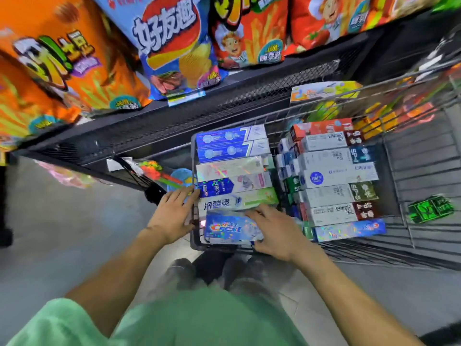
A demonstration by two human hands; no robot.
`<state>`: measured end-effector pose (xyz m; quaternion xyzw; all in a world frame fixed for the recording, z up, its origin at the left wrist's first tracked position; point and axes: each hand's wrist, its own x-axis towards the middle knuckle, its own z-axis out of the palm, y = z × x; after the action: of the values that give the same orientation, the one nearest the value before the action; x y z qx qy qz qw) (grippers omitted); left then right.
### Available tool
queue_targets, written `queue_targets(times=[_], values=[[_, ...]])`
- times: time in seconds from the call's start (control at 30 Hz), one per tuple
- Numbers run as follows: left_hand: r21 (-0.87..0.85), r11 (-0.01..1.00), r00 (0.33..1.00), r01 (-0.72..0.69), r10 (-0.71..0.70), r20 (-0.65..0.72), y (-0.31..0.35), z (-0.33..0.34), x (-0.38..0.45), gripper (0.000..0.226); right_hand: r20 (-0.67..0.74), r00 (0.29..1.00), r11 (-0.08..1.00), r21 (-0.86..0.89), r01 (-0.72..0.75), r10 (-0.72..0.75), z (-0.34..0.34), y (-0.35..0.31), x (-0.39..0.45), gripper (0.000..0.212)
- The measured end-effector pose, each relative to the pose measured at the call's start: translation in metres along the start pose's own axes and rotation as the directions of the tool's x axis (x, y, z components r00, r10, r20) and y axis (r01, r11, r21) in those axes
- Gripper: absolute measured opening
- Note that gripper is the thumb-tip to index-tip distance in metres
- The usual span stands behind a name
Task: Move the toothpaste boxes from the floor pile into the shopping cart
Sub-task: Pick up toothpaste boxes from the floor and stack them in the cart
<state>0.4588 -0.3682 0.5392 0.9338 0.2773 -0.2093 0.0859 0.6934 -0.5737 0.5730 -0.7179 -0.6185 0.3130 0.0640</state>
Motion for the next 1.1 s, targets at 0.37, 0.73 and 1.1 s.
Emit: queue_targets(times=[0.37,0.73,1.1], values=[[-0.083,0.992,0.993,-0.098,0.103,0.057,-0.011,0.016,-0.019,0.111,-0.043,0.999,0.951,-0.31,0.016,-0.031,0.049,-0.015,0.033,0.074],[-0.1,0.989,0.993,-0.109,0.105,-0.047,-0.015,0.008,-0.036,0.094,-0.159,0.984,0.962,-0.243,-0.123,0.086,0.036,-0.05,0.031,0.059],[-0.198,0.936,0.903,0.29,-0.337,-0.266,-0.186,-0.011,-0.205,0.089,-0.221,0.953,0.905,-0.413,0.101,-0.207,0.013,-0.258,0.122,0.073]])
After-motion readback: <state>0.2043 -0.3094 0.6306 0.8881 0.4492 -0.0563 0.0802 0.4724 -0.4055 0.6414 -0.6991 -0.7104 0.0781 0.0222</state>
